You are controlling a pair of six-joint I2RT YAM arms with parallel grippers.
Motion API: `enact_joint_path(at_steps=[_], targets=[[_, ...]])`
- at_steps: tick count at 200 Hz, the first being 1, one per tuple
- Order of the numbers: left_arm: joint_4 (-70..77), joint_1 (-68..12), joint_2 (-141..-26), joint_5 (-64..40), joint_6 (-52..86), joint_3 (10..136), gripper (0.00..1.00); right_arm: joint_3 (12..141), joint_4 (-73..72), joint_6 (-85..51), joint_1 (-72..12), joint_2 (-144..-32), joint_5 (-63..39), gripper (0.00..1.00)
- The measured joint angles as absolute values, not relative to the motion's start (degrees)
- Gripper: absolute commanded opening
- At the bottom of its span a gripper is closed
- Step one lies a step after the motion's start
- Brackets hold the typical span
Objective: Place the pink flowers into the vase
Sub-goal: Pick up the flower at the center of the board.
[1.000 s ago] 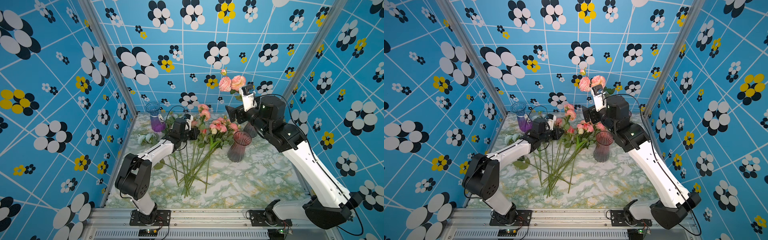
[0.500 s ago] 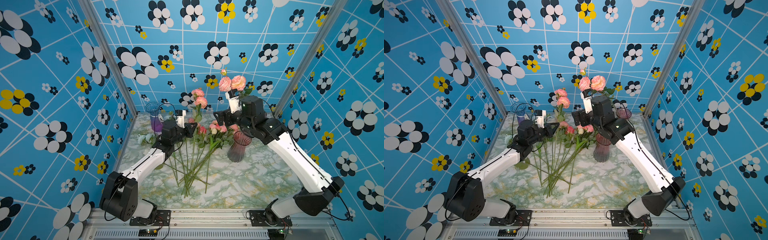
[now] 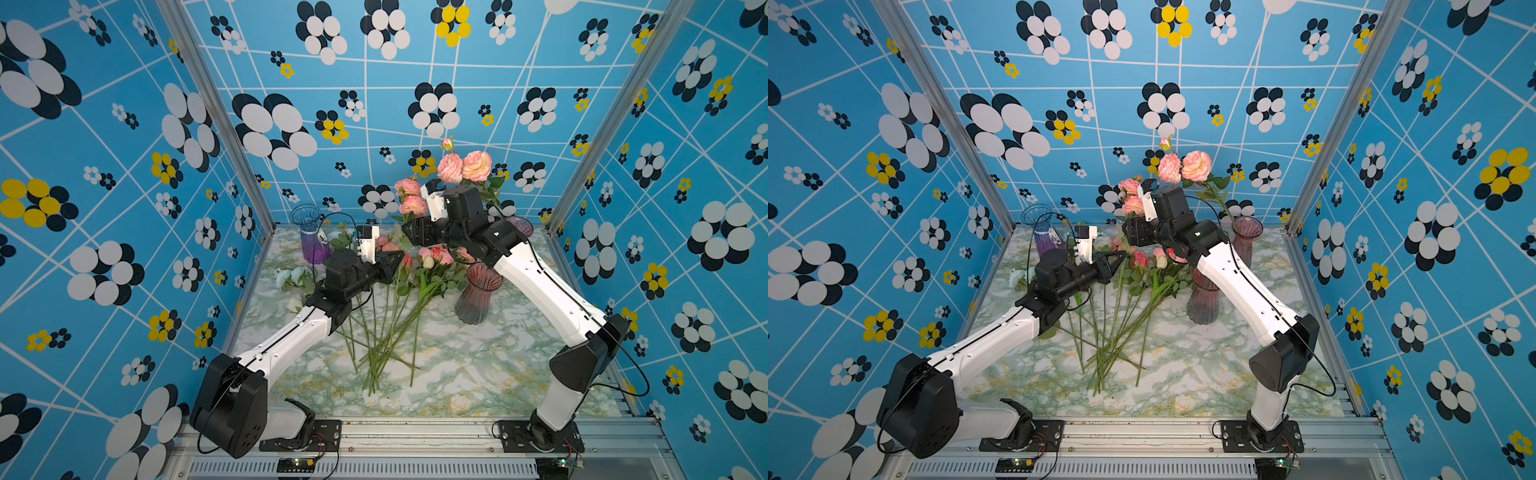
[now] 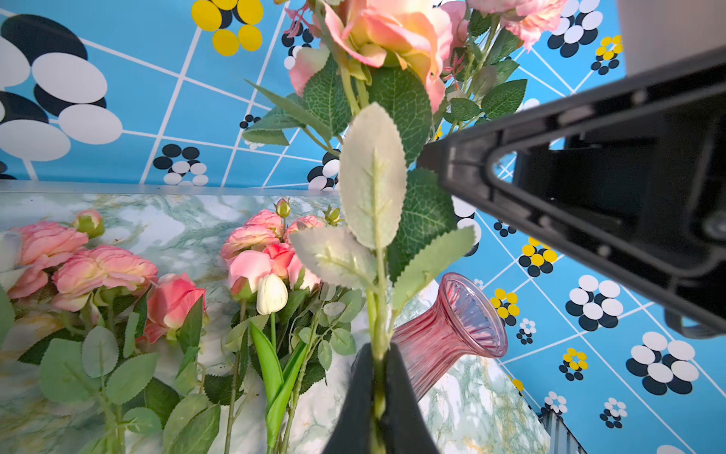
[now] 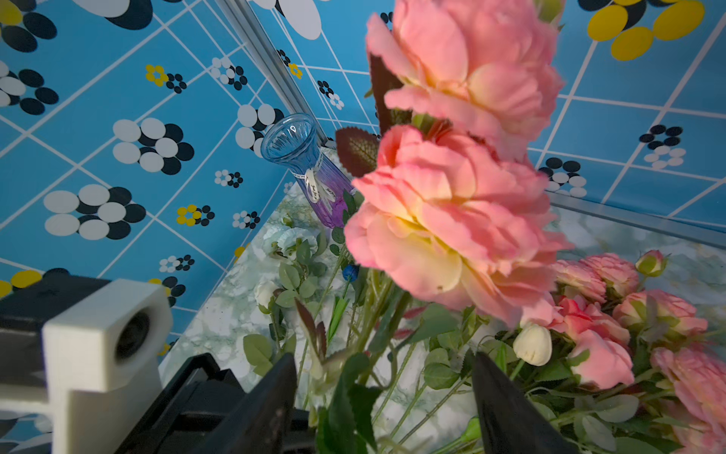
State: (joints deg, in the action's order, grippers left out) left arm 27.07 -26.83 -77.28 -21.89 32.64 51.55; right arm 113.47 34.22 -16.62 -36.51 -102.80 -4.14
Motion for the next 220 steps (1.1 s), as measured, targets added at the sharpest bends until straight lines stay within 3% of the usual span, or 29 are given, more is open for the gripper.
enact_joint_path(at_steps=[74,95,118,154,181,220], targets=[[28.75,-27.66,-77.23,-21.87,33.74,51.42,0.0,116.25,36.75,-17.87,-36.69,-105.95,-5.48,0.57],[29.28,-27.9,-77.21,-21.89,33.93,51.42,0.0,117.58,37.12,-18.22,-36.73,-106.78,-5.93,0.48],[29.76,-28.12,-77.12,-21.89,33.93,51.29,0.0,119.52,37.45,-17.74,-36.82,-107.7,-6.2,0.26],[30.28,-28.16,-76.75,-21.67,33.82,50.28,0.28,124.22,40.1,-17.63,-37.54,-109.95,-6.57,0.04],[30.06,-28.14,-76.12,-21.21,33.85,49.32,0.42,126.78,41.71,-15.68,-37.89,-110.78,-6.33,0.03],[28.62,-27.81,-74.19,-20.67,33.23,48.8,0.72,132.55,44.1,-12.19,-37.85,-112.16,-5.15,0.02]])
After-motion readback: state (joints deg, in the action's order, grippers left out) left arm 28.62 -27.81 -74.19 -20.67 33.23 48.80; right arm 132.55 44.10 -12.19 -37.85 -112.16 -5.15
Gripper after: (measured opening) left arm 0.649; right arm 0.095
